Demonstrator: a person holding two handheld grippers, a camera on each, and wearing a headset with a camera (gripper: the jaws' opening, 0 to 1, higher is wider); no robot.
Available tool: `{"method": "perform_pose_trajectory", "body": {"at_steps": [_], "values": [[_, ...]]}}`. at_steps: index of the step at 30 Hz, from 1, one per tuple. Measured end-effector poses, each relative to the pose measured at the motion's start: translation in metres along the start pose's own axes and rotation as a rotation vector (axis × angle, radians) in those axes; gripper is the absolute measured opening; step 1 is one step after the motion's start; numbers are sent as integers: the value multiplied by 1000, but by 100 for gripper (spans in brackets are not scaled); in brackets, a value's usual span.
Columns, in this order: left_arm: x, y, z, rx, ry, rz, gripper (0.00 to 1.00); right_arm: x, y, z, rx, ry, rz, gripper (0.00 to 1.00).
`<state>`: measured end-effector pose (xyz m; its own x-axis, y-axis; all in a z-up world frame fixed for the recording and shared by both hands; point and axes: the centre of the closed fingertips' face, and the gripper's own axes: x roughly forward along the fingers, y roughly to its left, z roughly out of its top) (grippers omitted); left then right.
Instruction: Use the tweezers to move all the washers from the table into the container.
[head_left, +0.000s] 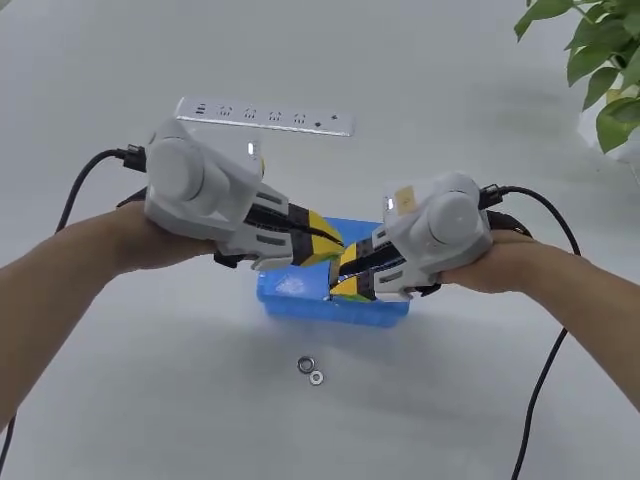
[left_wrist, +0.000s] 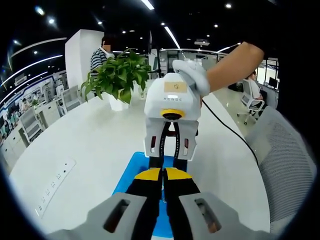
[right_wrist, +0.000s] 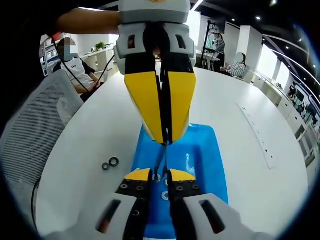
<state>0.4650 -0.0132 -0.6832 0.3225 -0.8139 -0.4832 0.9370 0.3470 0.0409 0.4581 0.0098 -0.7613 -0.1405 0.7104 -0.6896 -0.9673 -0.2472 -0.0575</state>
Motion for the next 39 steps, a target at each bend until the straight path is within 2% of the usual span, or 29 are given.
{"method": "perform_pose_trajectory", "body": {"at_steps": [15, 27, 39], "values": [[-3, -3, 8, 6, -5, -1, 4, -18, 0, 3, 32, -20, -42, 24], [-9, -9, 21, 3, -22, 3, 5, -46, 8, 7, 67, -32, -100, 34], [-21, -16, 36, 1, -35, 21, 5, -71, 21, 3, 106, -35, -173, 52]]}}
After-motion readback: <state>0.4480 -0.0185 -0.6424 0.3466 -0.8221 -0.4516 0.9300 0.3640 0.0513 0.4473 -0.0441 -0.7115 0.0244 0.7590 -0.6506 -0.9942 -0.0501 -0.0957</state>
